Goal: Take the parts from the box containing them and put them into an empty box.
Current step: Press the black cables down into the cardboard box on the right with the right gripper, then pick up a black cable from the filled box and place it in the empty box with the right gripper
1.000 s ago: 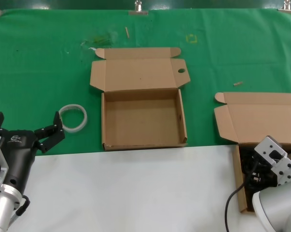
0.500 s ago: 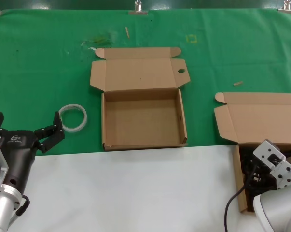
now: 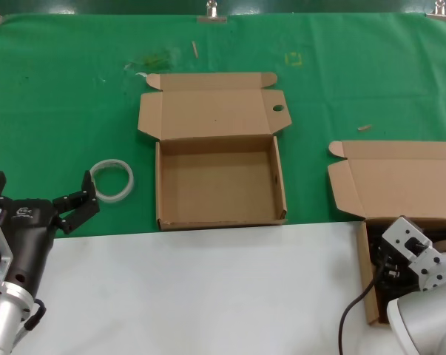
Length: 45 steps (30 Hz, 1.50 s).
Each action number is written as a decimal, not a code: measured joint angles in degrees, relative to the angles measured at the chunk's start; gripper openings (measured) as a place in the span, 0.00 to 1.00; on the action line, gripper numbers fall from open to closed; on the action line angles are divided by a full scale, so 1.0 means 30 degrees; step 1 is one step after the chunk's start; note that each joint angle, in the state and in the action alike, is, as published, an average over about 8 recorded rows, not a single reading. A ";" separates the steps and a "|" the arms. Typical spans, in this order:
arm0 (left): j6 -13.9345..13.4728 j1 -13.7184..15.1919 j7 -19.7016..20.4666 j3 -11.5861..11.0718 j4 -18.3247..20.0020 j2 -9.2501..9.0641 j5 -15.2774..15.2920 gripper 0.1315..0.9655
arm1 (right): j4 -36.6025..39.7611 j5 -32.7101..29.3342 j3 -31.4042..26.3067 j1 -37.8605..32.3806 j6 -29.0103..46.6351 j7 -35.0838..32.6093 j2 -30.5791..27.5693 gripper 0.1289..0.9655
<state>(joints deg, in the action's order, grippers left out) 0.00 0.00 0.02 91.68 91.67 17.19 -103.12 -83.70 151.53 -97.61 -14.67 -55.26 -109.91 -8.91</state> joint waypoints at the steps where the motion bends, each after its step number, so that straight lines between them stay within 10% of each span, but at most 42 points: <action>1: 0.0000 0.0000 0.0000 0.0000 0.0000 0.0000 0.0000 1.00 | 0.0009 0.0079 0.0001 0.0004 0.0029 0.0006 0.0000 0.50; 24: 0.0000 0.0000 0.0000 0.0000 0.0000 0.0000 0.0000 1.00 | -0.1826 0.1603 -0.0296 0.0564 -0.0708 0.0016 -0.0019 0.04; 36: 0.0000 0.0000 0.0000 0.0000 0.0000 0.0000 0.0000 1.00 | -0.5817 0.1437 -0.1562 0.1125 -0.2761 -0.0476 -0.0015 0.02; 45: 0.0000 0.0000 0.0000 0.0000 0.0000 0.0000 0.0000 1.00 | -0.4049 0.0635 -0.4249 -0.1271 -0.1515 -0.0008 -0.0015 0.02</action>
<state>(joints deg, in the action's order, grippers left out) 0.00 0.00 0.02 91.68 91.67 17.19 -103.12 -95.84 153.44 -110.35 -18.48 -59.81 -109.93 -8.95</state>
